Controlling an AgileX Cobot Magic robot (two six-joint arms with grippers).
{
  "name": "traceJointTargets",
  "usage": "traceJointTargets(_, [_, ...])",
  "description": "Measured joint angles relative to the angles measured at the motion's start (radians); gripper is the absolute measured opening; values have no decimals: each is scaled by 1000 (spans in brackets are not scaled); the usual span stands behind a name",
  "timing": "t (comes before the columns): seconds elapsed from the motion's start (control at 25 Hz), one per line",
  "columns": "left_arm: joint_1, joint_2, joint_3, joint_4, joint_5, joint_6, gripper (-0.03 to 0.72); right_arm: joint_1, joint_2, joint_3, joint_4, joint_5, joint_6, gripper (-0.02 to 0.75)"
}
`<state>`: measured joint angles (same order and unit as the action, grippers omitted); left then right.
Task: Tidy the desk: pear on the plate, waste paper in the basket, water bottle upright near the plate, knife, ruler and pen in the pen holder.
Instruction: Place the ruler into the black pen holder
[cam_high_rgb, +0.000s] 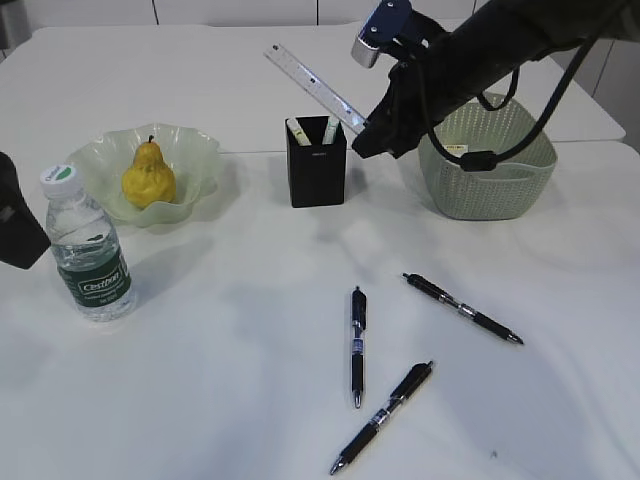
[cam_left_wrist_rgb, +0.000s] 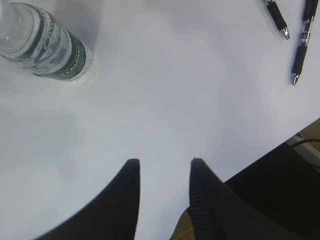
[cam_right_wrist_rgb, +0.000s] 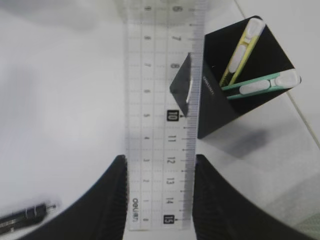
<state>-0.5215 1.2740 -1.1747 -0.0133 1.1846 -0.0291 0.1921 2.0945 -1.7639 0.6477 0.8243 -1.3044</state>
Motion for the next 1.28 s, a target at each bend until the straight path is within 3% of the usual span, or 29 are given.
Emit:
traceJointTargets(0.12, [0, 0, 0, 0, 0, 0, 230, 0, 13, 0, 39, -27, 4, 301])
traceJointTargets(0.16, [0, 0, 0, 0, 0, 0, 230, 0, 32, 0, 120, -101, 8, 301])
traceJointTargets(0.4, [0, 0, 0, 0, 0, 0, 230, 0, 51, 0, 295, -269, 8, 301])
traceJointTargets(0.48, [0, 0, 0, 0, 0, 0, 230, 0, 63, 0, 408, -342, 8, 301])
traceJointTargets(0.52, [0, 0, 0, 0, 0, 0, 230, 0, 63, 0, 408, -342, 8, 301])
traceJointTargets(0.56, [0, 0, 0, 0, 0, 0, 230, 0, 84, 0, 527, -402, 8, 301])
traceJointTargets(0.8, [0, 0, 0, 0, -11, 0, 230, 0, 126, 0, 693, -419, -52, 301])
traceJointTargets(0.96, [0, 0, 0, 0, -20, 0, 230, 0, 137, 0, 876, -393, -176, 301])
traceJointTargets(1.28, [0, 0, 0, 0, -31, 0, 230, 0, 139, 0, 937, -344, -314, 301])
